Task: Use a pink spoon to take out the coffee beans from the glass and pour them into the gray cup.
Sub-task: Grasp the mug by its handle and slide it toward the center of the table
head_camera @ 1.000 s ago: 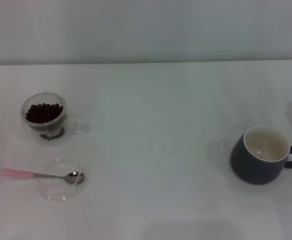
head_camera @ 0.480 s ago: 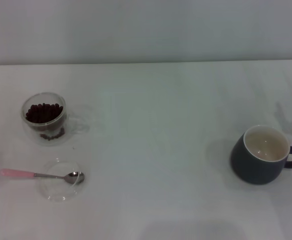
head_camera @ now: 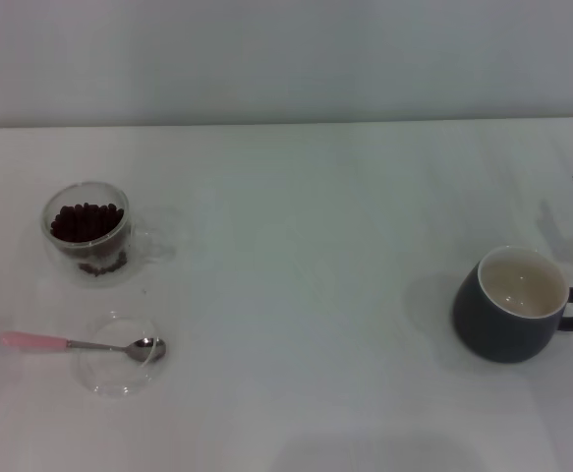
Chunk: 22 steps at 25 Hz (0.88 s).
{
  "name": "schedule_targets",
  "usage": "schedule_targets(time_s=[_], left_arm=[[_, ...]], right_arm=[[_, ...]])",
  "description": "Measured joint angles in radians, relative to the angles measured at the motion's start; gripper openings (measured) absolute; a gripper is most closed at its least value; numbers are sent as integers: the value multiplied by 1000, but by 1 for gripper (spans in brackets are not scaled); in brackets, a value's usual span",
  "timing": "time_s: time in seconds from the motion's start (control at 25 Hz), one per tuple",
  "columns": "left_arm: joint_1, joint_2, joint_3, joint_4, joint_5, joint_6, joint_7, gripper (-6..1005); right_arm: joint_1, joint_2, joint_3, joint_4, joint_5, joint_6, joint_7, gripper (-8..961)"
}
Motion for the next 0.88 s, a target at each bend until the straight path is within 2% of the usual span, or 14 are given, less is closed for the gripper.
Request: schedule_targets(time_s=[0.24, 0.44, 0.68, 0.88], left_arm=[[37, 3, 1, 5, 34, 10, -11, 864], [39, 4, 0, 8, 46, 10, -12, 862], [23, 3, 0, 12, 43, 8, -12, 861], [9, 4, 0, 16, 43, 1, -11, 861]], right_arm=[[-8, -3, -6, 2, -26, -3, 6, 845], [-67, -6, -12, 11, -41, -79, 20, 844], [-161, -11, -106, 3, -42, -148, 127, 844], [-215, -12, -182, 25, -43, -196, 136, 844]])
